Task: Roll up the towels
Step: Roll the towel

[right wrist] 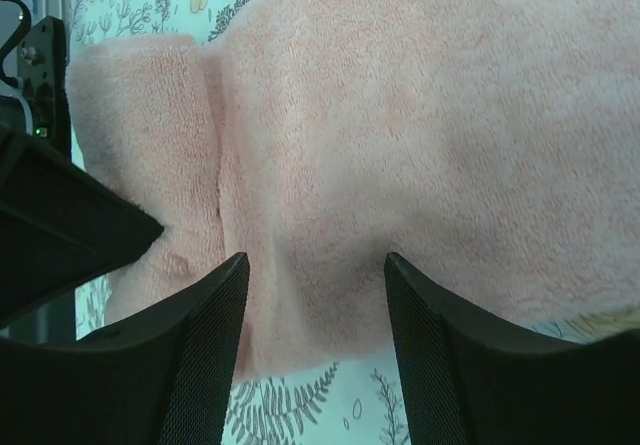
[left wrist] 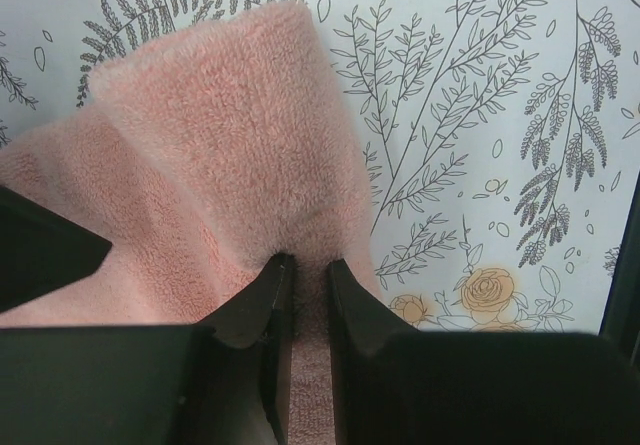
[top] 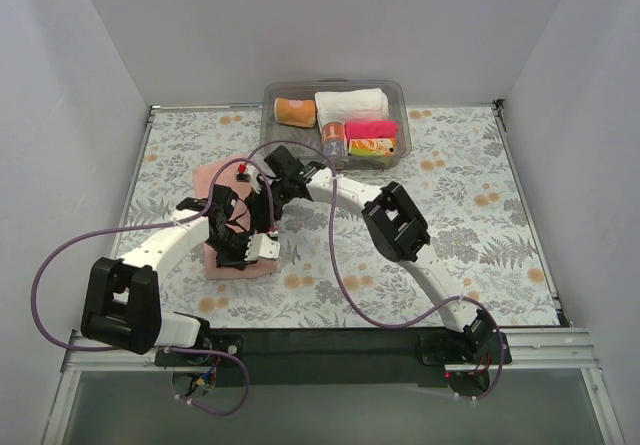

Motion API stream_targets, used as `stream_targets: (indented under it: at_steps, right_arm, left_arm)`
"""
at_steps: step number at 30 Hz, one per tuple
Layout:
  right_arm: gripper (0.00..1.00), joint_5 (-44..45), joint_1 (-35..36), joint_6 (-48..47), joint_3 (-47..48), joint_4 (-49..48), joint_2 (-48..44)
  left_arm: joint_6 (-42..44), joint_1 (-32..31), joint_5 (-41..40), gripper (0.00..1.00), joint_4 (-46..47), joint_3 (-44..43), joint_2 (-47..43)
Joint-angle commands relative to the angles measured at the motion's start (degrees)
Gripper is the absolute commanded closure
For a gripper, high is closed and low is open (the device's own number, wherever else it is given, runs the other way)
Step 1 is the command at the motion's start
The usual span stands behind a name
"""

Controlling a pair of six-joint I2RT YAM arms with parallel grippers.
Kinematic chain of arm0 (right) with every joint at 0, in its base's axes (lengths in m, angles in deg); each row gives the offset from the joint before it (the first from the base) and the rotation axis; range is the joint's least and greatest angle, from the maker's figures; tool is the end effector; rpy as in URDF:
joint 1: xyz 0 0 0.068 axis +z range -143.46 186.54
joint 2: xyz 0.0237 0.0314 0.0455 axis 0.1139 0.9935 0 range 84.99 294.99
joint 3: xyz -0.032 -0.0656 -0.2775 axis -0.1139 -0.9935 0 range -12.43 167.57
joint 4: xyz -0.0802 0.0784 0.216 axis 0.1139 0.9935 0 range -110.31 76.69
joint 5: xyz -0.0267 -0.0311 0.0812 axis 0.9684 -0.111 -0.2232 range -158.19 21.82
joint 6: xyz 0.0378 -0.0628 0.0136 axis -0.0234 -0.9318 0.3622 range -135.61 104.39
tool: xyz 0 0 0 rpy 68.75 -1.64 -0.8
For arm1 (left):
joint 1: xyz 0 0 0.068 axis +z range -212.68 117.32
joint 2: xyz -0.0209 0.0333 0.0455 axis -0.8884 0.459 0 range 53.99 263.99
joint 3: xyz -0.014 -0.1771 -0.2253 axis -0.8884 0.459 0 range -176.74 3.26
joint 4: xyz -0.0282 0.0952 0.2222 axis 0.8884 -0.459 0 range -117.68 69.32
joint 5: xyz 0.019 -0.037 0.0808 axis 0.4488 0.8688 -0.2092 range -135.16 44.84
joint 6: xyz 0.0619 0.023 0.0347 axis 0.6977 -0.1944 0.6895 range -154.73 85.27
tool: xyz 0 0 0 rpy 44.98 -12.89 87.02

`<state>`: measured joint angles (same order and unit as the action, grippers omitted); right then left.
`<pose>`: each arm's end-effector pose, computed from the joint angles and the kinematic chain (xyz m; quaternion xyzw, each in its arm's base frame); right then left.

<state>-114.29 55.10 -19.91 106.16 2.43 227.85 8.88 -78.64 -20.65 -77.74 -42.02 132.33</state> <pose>0.3319 0.4439 0.1577 -0.5095 0.7028 0.4645 0.1750 0.1709 -0.0761 0.1825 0.4853 0.8482 -0.2064 0.0496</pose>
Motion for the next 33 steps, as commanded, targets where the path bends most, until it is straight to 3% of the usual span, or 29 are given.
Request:
stream_targets:
  at_steps: [1, 8, 14, 21, 25, 33]
  right_arm:
    - [0.47, 3.6, 0.4, 0.7, 0.6, -4.5, 0.2]
    - [0.56, 14.7, 0.4, -2.5, -1.2, 1.0, 2.5]
    - [0.57, 17.8, -1.8, -4.4, -12.7, 2.1, -3.6]
    - [0.53, 15.4, -2.1, -3.8, -9.6, 3.9, -5.1]
    - [0.43, 8.9, -2.4, -4.7, -7.6, 4.6, -7.9]
    - [0.37, 4.1, -6.8, -8.4, -20.9, 2.7, -23.2]
  left_arm:
    - [-2.4, -0.4, 0.2, 1.0, -8.0, 4.5, 3.4]
    - [-1.9, -0.5, 1.1, 1.0, -10.0, 2.8, 3.8]
    - [-0.9, -0.4, 5.7, 1.0, -16.1, -1.2, 8.5]
    - [-3.2, -0.4, 9.5, 1.0, -17.9, -1.9, 11.1]
    - [-4.2, 2.0, 12.9, 1.0, -20.5, -2.6, 11.9]
    - [-2.5, 10.0, 17.1, 1.0, -22.8, -7.5, 22.4]
